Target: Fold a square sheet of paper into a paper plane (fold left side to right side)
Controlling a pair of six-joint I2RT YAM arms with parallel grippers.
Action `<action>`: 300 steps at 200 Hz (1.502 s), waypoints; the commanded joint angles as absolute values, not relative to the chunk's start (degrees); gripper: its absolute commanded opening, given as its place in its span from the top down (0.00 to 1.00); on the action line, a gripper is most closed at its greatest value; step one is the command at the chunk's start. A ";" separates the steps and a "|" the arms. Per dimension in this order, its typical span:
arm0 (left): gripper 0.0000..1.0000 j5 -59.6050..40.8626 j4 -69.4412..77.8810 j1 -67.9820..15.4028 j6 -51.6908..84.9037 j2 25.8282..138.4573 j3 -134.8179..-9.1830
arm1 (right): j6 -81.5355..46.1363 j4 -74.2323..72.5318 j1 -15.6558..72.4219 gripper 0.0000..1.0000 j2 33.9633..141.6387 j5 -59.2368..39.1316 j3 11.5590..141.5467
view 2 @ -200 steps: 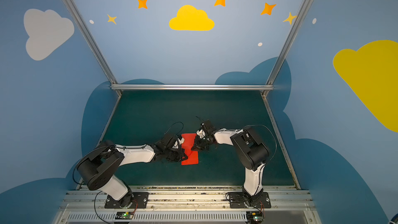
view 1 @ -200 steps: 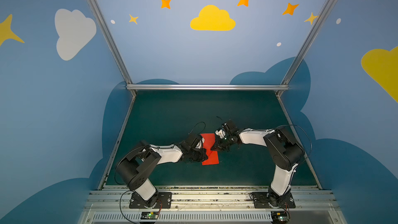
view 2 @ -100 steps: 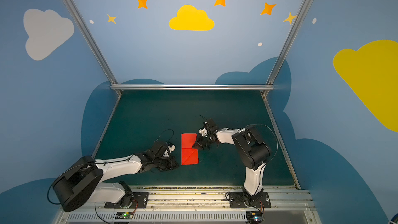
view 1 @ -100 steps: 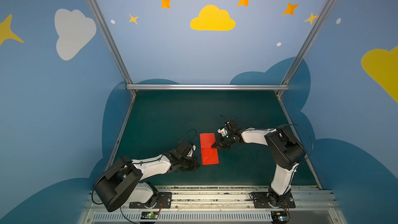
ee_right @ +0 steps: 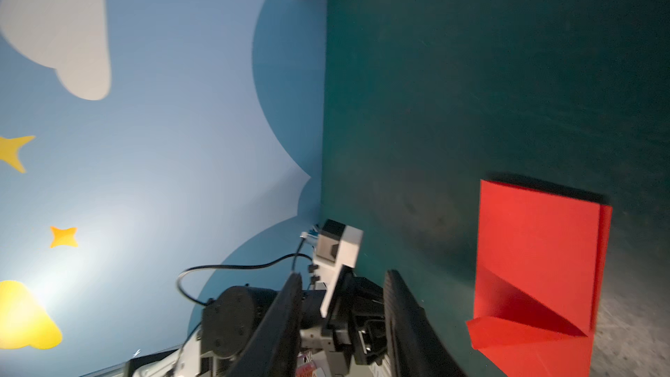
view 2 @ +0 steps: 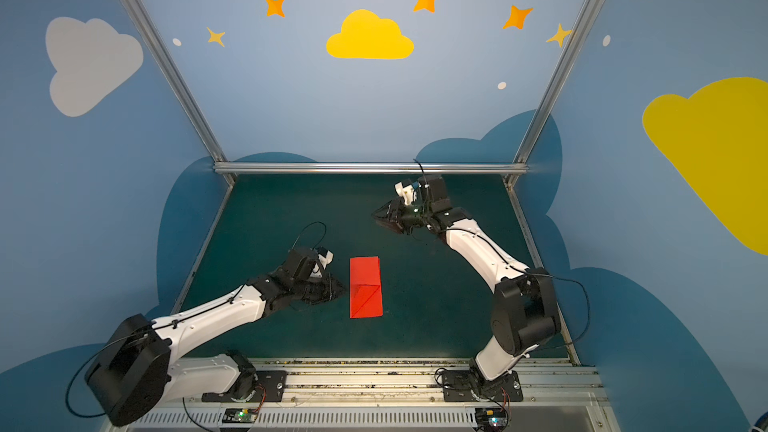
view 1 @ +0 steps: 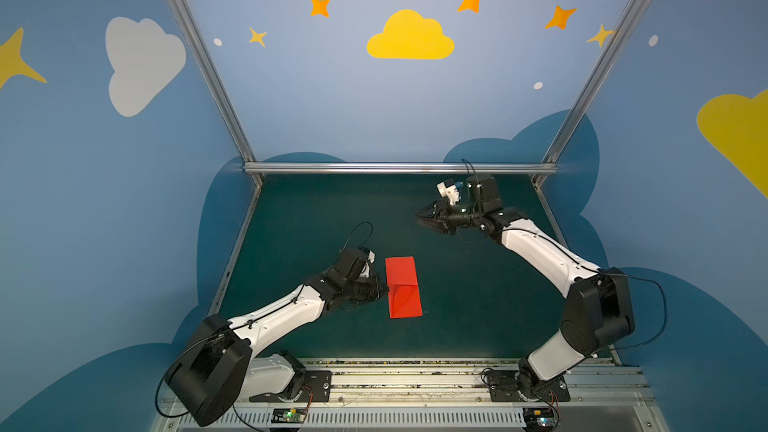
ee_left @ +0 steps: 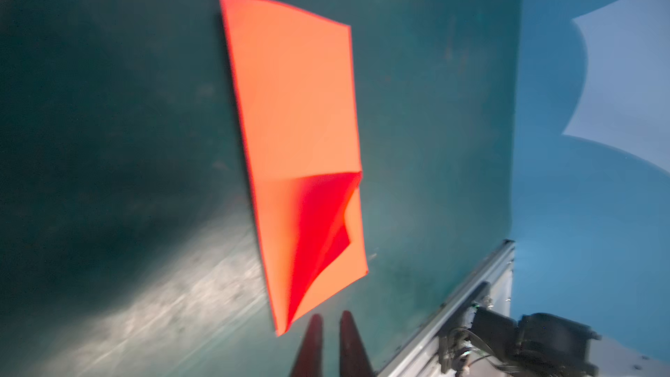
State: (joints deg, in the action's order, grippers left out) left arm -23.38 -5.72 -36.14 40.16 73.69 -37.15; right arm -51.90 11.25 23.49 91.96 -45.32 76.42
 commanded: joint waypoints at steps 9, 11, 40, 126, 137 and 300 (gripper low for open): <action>0.73 -28.52 -1.94 -36.02 38.76 78.19 -39.20 | -52.47 14.94 20.83 0.61 88.22 -47.36 79.90; 0.72 -28.84 -1.58 -36.05 38.67 78.43 -39.24 | -52.47 14.83 20.68 0.61 88.00 -47.26 79.98; 0.62 -30.81 0.88 -36.52 38.02 81.52 -39.80 | -53.77 11.19 19.00 0.61 86.40 -46.05 78.13; 0.57 -25.40 -2.24 -39.06 34.33 86.57 -41.92 | -58.55 4.89 14.60 0.68 83.72 -47.37 71.78; 0.56 -24.54 -2.45 -39.10 34.06 87.28 -42.34 | -60.07 1.96 14.58 0.70 83.45 -49.89 71.37; 0.33 -21.17 -4.25 -28.39 44.33 96.26 -52.19 | -31.74 21.13 19.60 1.00 90.09 -44.38 54.92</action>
